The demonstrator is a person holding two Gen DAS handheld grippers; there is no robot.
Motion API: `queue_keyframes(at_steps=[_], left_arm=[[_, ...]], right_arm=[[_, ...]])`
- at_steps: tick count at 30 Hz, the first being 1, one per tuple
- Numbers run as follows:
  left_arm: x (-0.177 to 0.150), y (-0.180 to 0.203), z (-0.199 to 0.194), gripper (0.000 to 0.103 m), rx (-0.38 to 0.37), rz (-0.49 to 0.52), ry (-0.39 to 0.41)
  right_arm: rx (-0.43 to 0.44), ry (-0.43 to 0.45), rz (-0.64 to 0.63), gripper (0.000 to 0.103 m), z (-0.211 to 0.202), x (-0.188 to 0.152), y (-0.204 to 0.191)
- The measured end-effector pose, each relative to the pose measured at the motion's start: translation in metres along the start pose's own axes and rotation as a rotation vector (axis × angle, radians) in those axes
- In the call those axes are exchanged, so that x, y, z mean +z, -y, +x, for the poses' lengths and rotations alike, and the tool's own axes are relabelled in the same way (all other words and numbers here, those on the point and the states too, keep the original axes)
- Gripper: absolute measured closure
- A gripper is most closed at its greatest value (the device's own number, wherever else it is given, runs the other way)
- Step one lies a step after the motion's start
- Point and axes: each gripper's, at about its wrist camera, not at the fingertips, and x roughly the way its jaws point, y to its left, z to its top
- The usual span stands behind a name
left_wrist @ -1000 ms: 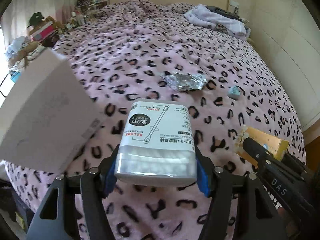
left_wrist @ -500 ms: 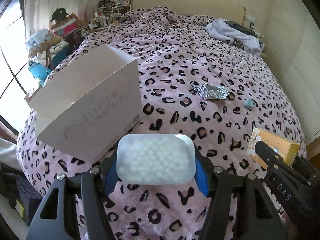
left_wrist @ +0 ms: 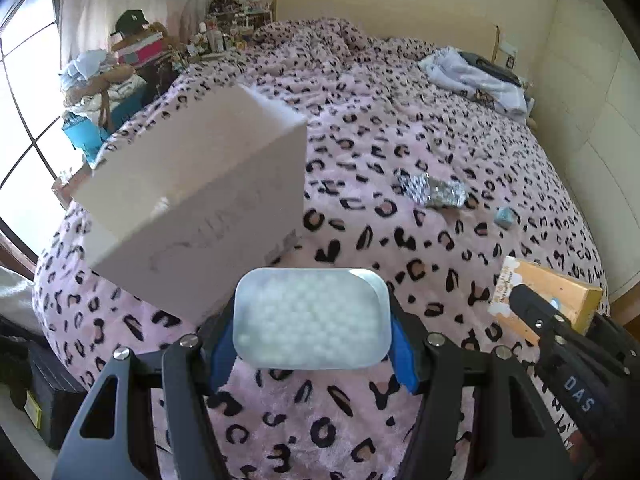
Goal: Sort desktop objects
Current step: 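Carry the swab tub and yellow box with both tools over the white box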
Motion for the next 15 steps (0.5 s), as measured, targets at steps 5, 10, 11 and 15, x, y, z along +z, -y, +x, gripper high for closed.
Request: queue_keyframes(at_steps=[5,10,11,15], left_arm=[[0.017,-0.022,-0.027,0.039,0.024,-0.036,0.037],[0.036,-0.052,-0.050,0.039,0.046,-0.087,0.069],[0.039,-0.059,-0.054,0.039,0.049,-0.098,0.076],[0.049,-0.082,-0.066,0.039,0.061,-0.129,0.096]], right_arm=[[0.076,0.014,-0.038,0.058,-0.007,0.022,-0.028],[0.140,0.033,-0.089,0.058,-0.015,0.049,-0.063],[0.155,0.036,-0.099,0.058,-0.017,0.054,-0.070],[0.203,0.043,-0.139,0.058,-0.020,0.072,-0.102]])
